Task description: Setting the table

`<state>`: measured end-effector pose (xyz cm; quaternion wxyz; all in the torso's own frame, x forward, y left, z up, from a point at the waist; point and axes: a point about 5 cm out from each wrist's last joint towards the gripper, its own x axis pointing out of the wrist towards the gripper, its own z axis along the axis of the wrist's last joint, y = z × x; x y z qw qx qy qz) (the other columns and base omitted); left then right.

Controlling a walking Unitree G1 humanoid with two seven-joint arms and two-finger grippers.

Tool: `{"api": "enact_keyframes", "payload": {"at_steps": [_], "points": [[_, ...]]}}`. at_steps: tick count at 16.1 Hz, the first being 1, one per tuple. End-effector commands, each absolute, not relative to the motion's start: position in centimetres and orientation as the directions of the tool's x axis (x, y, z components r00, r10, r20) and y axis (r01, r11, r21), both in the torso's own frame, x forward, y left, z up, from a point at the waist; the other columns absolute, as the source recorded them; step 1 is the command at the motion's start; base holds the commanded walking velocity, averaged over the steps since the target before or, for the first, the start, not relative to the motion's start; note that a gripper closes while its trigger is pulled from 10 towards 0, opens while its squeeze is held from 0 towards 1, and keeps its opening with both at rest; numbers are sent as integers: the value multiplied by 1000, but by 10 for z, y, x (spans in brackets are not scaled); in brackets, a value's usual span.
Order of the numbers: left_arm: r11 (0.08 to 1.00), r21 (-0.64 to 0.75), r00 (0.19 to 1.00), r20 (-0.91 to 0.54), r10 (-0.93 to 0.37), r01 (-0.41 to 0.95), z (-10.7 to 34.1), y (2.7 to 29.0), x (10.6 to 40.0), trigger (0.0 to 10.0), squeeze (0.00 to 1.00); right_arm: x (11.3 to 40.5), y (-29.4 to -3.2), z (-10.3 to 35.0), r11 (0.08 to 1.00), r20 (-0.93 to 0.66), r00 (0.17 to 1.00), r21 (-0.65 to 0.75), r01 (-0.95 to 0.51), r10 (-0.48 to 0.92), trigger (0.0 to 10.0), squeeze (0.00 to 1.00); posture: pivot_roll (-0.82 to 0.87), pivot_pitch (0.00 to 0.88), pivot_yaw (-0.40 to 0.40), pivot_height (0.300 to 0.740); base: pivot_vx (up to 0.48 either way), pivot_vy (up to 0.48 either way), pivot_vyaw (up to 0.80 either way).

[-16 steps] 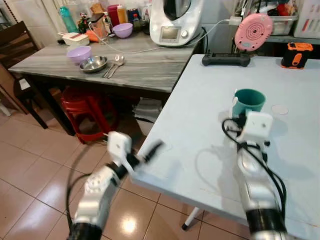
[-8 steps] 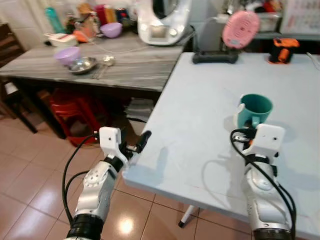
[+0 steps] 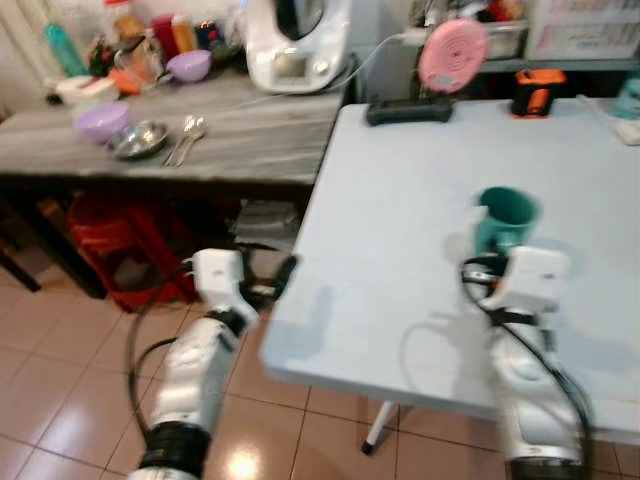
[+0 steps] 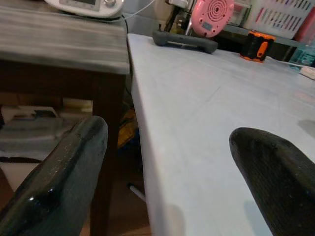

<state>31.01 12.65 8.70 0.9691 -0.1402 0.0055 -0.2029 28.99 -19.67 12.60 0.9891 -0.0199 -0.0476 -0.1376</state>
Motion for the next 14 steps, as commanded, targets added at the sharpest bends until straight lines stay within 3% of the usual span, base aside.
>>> {"api": "enact_keyframes", "payload": {"at_steps": [1,10,14], "points": [[900,-261,935,31,-353,348,85,141,310,10000,0,292,-184,137,971,144,962,-13,237,-233,10000,0,-128,0,137,740,0,322,0],[902,-258,937,37,-348,346,86,139,313,10000,0,295,-184,134,966,137,960,-47,253,-244,10000,0,-134,0,139,740,0,335,0],[915,-243,946,36,-323,322,86,141,314,10000,0,295,-181,133,980,110,974,1,200,-199,10000,0,-133,0,141,740,0,340,0]]}}
